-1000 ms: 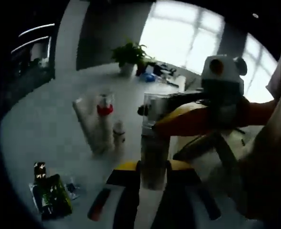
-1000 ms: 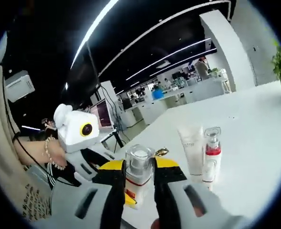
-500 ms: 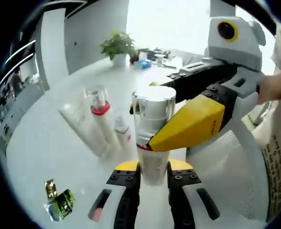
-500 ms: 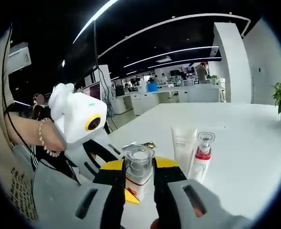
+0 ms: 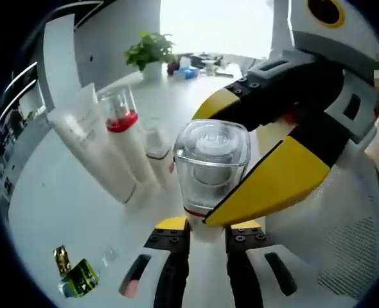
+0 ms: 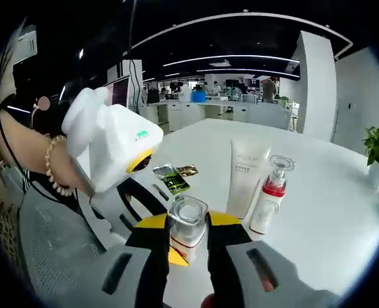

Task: Arrange the skincare products in the storage area until every visible bottle or jar stands upright without overlapping.

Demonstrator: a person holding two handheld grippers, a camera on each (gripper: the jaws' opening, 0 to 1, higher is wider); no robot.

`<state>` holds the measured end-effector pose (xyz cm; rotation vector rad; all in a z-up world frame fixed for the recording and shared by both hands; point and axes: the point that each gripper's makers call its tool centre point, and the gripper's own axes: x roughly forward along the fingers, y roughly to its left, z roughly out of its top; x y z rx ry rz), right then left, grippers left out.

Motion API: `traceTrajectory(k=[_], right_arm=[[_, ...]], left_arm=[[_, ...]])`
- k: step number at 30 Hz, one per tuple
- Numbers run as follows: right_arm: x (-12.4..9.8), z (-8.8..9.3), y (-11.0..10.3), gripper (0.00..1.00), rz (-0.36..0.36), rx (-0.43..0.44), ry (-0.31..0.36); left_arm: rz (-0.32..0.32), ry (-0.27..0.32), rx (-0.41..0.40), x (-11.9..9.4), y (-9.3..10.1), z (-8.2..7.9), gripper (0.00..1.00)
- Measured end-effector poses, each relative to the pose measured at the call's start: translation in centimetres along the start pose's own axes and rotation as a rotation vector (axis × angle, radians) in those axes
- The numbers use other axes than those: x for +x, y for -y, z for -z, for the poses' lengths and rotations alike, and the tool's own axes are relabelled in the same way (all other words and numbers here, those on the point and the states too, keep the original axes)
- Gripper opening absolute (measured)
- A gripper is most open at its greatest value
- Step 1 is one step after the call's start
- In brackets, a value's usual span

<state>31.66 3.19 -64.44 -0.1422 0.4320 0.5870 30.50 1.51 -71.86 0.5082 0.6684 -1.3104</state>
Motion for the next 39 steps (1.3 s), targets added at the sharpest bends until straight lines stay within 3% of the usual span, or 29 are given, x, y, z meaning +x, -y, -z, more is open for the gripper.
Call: traceTrajectory(k=[5, 12, 30, 39], right_arm=[[0.9, 1.3, -0.3, 0.21, -0.01, -0.015, -0.042], [1.4, 2.1, -0.3, 0.21, -0.02, -0.011, -0.063], [1.7, 3.5, -0.4, 0.22, -0.038, -0.014, -0.095], [1.9, 3.3, -0.3, 0.22, -0.042, -0.011, -0.07]], left_arm=[[0.003, -0.006, -0.017, 0.8, -0.1, 1.4, 0.17], [-0.001, -0.02, -0.007, 1.2, -0.3, 2.1, 0.17], [0.001, -0.019, 0.015, 2.4, -0.3, 3.0, 0.17], [0.005, 0.006, -0.001, 2.6, -0.6, 2.8, 0.17]])
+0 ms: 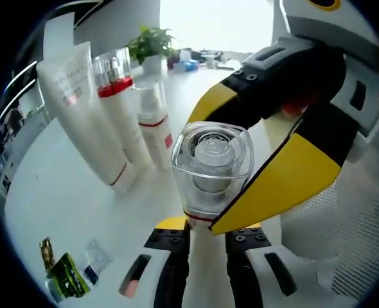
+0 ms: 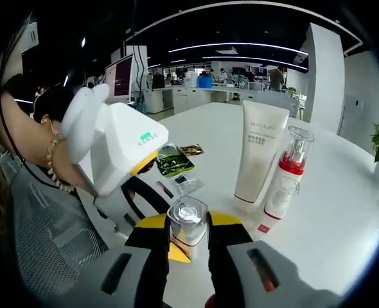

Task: Arrange the skincare products in the storage area until every visible bottle or jar stands upright without overlapping.

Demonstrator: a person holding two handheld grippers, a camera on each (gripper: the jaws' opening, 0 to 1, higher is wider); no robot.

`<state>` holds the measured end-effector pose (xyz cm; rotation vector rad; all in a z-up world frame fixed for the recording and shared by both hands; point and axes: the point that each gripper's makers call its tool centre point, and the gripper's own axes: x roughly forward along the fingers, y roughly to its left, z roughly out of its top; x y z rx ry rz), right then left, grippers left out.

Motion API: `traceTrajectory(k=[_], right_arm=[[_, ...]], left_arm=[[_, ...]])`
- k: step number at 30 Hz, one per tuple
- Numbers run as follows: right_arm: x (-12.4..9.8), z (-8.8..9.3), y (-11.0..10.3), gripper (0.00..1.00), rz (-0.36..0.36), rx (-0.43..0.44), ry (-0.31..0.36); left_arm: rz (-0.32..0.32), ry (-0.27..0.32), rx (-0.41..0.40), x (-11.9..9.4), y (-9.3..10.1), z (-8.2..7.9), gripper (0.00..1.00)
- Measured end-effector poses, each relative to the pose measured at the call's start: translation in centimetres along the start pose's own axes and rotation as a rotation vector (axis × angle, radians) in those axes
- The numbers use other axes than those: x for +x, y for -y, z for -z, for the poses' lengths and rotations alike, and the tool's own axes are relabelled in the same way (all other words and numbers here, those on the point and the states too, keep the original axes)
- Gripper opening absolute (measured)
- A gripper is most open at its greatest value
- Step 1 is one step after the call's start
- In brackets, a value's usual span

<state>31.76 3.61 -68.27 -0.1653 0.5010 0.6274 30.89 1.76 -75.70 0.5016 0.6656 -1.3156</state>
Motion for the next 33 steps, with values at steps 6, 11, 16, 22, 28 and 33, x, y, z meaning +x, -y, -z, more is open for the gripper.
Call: traceTrajectory(k=[6, 11, 16, 22, 28, 33], right_arm=[[0.1, -0.1, -0.1, 0.28, -0.006, 0.004, 0.012], [0.2, -0.1, -0.2, 0.35, -0.014, 0.011, 0.012], [0.1, 0.2, 0.6, 0.39, -0.001, 0.041, 0.006], [-0.2, 0.4, 1.8, 0.48, 0.02, 0.116, 0.017], [-0.7, 1.1, 2.9, 0.58, 0.055, 0.13, -0.001], [-1.4, 1.3, 4.1, 0.62, 0.077, 0.137, -0.001]], left_arm=[[0.004, 0.008, 0.004, 0.2, -0.2, -0.2, 0.17], [0.01, 0.013, 0.01, 0.4, -0.5, -0.5, 0.17], [0.015, 0.021, 0.018, 0.7, -1.1, -0.9, 0.17], [0.019, 0.033, 0.019, 1.2, -1.7, -1.3, 0.17], [0.023, 0.039, 0.016, 1.4, -2.6, -1.7, 0.17], [0.029, 0.047, 0.007, 1.7, -3.4, -2.0, 0.17]])
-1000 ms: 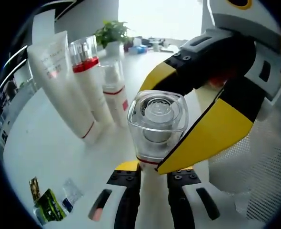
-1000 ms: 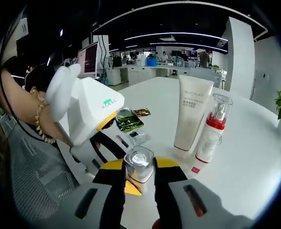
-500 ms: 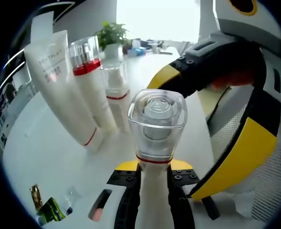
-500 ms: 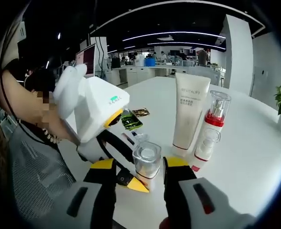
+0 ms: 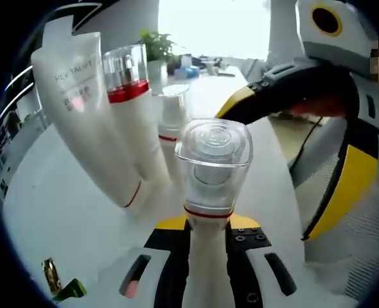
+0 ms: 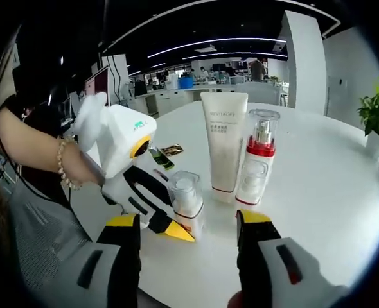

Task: Arrange the skincare products in the storage area until every visible bottle or jar stands upright without overlapping.

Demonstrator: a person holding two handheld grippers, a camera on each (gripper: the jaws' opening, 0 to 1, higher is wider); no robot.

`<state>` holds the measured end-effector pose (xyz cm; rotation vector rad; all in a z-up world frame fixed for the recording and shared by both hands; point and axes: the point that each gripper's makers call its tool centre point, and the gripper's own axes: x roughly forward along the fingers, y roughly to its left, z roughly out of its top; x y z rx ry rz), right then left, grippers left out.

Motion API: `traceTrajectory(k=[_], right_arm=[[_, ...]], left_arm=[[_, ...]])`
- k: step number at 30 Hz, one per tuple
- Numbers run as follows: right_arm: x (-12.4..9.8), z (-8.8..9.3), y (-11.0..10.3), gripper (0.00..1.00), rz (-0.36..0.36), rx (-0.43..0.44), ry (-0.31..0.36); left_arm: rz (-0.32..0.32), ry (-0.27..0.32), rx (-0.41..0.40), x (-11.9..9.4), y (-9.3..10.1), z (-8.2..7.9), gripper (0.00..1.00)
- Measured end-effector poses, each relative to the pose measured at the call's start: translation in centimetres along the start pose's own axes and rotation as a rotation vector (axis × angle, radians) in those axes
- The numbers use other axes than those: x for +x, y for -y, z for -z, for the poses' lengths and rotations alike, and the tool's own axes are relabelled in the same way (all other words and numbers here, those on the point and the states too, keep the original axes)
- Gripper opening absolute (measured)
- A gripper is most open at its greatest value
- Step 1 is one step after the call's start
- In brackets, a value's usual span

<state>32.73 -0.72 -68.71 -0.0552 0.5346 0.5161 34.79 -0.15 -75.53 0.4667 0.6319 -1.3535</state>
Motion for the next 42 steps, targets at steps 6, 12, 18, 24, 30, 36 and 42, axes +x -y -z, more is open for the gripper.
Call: traceTrajectory(k=[6, 12, 18, 24, 30, 36, 42], right_arm=[[-0.7, 0.2, 2.1, 0.64, 0.039, 0.008, -0.004], [-1.3, 0.7, 3.4, 0.64, 0.071, 0.012, -0.015], [-1.4, 1.2, 3.7, 0.64, 0.077, 0.021, -0.023], [-1.2, 1.5, 3.6, 0.65, 0.074, 0.026, -0.028], [-1.2, 1.6, 3.6, 0.65, 0.073, 0.032, -0.027], [-1.2, 1.7, 3.6, 0.65, 0.072, 0.037, -0.029], [-1.1, 1.7, 3.7, 0.65, 0.071, 0.038, -0.03]], left_arm=[[0.004, 0.008, -0.006, 0.3, -0.7, -0.4, 0.17], [0.001, 0.0, 0.006, 0.8, -1.5, -0.8, 0.17], [0.01, -0.003, 0.009, 1.1, -2.1, -1.1, 0.17], [0.026, -0.022, 0.028, 1.6, -2.8, -1.4, 0.17], [0.028, -0.033, 0.034, 2.0, -3.2, -1.6, 0.17], [0.033, -0.041, 0.04, 2.1, -3.1, -1.7, 0.17], [0.038, -0.037, 0.036, 2.4, -3.0, -1.8, 0.17]])
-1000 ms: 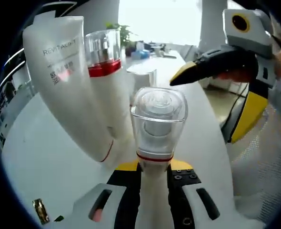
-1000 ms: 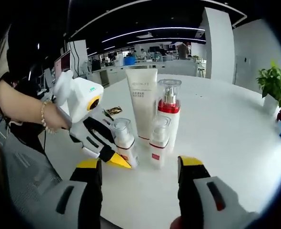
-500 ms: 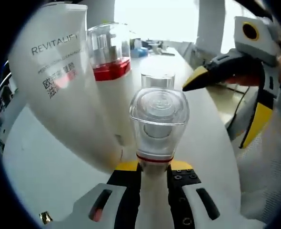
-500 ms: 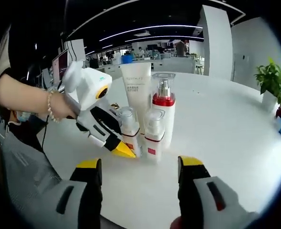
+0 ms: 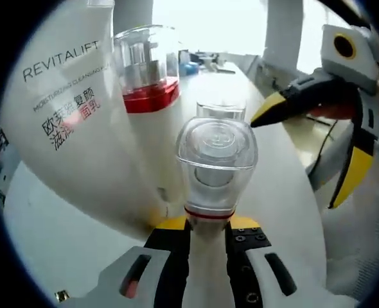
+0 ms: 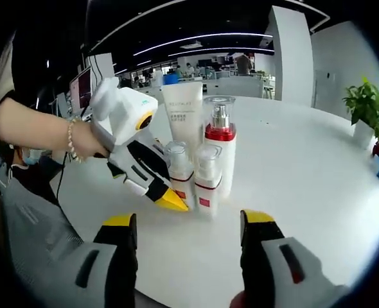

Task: Arrange the skincare products in the storage area until every visible bottle or jar stands upright without overlapping.

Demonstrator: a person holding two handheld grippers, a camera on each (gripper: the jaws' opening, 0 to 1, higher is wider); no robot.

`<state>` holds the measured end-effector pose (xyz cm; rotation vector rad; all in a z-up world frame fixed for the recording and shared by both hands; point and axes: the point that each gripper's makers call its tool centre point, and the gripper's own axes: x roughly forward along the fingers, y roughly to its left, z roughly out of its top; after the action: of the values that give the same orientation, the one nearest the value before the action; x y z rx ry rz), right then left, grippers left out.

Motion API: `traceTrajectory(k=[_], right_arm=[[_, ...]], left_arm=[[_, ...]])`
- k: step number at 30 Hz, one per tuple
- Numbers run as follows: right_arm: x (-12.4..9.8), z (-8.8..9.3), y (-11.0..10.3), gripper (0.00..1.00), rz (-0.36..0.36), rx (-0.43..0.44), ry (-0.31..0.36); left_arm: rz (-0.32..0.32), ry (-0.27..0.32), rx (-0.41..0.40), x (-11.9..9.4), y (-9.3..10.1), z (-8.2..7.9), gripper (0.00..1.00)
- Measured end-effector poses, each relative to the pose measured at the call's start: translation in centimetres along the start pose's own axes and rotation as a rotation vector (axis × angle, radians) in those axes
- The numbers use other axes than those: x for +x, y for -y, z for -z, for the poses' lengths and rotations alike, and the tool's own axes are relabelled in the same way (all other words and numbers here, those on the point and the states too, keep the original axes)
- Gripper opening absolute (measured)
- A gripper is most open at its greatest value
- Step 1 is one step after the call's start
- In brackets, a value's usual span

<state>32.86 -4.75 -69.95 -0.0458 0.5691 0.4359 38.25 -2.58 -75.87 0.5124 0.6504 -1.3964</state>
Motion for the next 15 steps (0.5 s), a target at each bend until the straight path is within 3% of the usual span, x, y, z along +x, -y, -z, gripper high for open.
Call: traceTrajectory(k=[15], right_arm=[[0.0, 0.13, 0.01, 0.67, 0.0, 0.005, -0.007]], left_arm=[[0.014, 0.005, -0.004, 0.29, 0.16, -0.06, 0.18]])
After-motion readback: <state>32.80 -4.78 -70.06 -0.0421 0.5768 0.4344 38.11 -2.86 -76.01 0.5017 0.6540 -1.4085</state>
